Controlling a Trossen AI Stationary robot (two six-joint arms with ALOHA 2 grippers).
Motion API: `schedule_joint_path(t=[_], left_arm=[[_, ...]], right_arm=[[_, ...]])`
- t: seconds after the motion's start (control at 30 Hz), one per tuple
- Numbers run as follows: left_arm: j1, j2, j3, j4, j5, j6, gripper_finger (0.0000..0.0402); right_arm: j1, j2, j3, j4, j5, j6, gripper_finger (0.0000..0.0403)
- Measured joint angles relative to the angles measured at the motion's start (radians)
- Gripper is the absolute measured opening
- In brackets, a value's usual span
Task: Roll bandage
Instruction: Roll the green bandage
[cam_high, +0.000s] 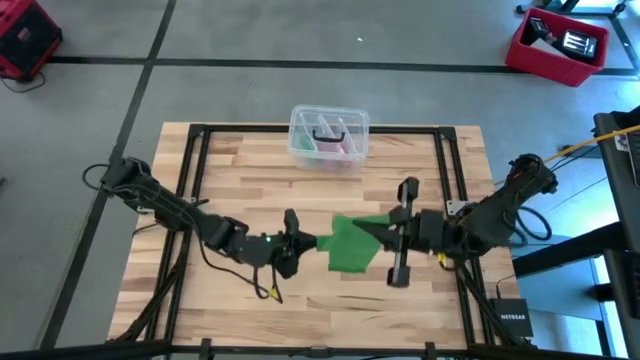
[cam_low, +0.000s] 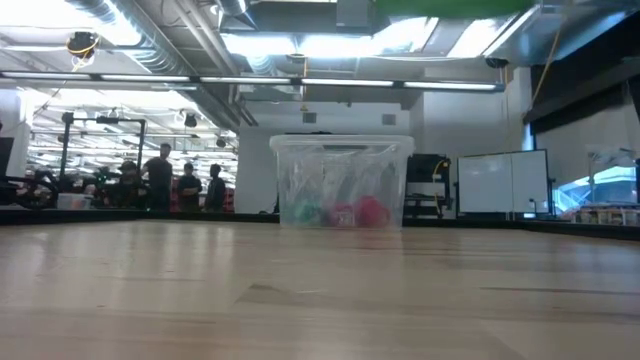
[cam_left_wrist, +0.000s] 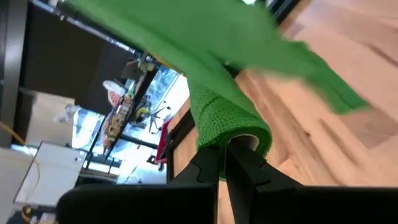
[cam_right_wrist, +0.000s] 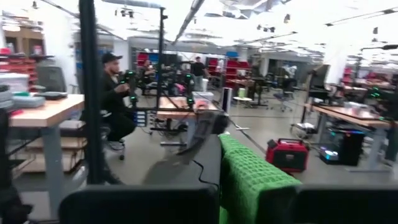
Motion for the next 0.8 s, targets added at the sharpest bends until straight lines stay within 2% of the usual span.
schedule_joint_path(t=[0.23, 0.47, 0.63, 0.8], left_arm=[[-0.057, 0.038, -0.001, 0.069, -0.002, 0.021, 0.0002], [-0.083, 0.067, -0.003, 0.080, 0.001, 0.021, 0.0002], [-0.102, 0.068, -0.003, 0.081, 0.008, 0.020, 0.0002], [-0.113, 0.068, -0.003, 0.081, 0.012, 0.010, 0.0002]], right_arm=[[-0.098, -0.015, 0.000, -0.074, -0.014, 0.079, 0.0012], [-0.223, -0.017, 0.000, -0.324, -0.061, 0.276, 0.0012], [-0.311, 0.000, 0.002, -0.481, -0.140, 0.398, 0.0012], [-0.388, 0.031, -0.031, -0.496, -0.254, 0.474, 0.0012]])
